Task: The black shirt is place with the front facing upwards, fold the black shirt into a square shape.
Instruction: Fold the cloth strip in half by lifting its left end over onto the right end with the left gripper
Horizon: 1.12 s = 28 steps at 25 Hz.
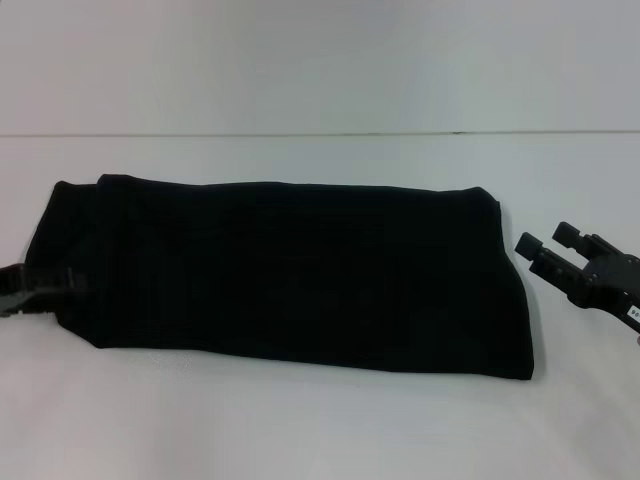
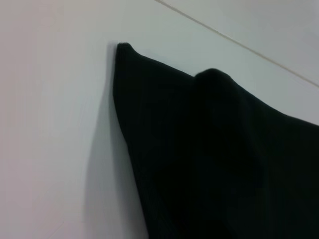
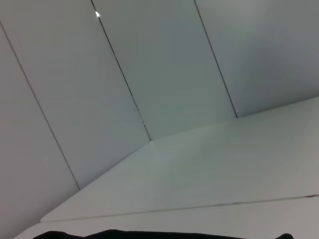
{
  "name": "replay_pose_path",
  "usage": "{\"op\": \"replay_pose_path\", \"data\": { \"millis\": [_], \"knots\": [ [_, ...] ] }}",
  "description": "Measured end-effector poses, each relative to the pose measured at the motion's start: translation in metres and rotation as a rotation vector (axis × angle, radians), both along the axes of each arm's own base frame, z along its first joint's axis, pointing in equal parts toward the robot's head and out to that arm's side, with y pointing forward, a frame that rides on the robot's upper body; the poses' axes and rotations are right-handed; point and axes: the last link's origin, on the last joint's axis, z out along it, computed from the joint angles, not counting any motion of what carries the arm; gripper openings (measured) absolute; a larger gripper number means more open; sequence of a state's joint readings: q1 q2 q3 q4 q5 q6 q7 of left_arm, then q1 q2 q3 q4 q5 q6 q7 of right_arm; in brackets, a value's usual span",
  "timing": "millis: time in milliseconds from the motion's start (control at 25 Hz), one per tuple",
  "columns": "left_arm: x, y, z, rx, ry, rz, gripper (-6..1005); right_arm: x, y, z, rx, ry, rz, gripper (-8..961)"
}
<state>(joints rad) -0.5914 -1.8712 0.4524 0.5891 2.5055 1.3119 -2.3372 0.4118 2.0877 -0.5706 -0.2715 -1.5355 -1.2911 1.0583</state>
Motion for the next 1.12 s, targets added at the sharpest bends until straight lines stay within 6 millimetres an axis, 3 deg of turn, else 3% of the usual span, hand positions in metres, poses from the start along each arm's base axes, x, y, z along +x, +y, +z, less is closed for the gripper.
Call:
{"op": "replay_pose_path", "data": {
  "millis": [280, 520, 760, 960, 1120],
  "knots": [
    [-0.003, -0.002, -0.002, 0.001, 0.007, 0.001, 889, 0.0, 0.0, 0.0, 0.0, 0.001, 0.0, 777],
    [0.007, 0.008, -0.012, 0.005, 0.024, -0.056, 887, 0.0, -0.002, 0.0, -0.004, 0.015, 0.002, 777],
    [0.012, 0.014, -0.022, -0.024, 0.044, -0.085, 782, 0.001, -0.005, 0.002, 0.001, 0.03, 0.0, 776],
    [0.007, 0.011, -0.015, 0.007, 0.049, -0.086, 546, 0.0, -0.005, 0.005, 0.012, 0.05, -0.003, 776],
    [0.003, 0.011, -0.012, 0.037, 0.063, -0.09, 426, 0.0, -0.005, 0.005, 0.011, 0.056, -0.003, 776]
  ]
}}
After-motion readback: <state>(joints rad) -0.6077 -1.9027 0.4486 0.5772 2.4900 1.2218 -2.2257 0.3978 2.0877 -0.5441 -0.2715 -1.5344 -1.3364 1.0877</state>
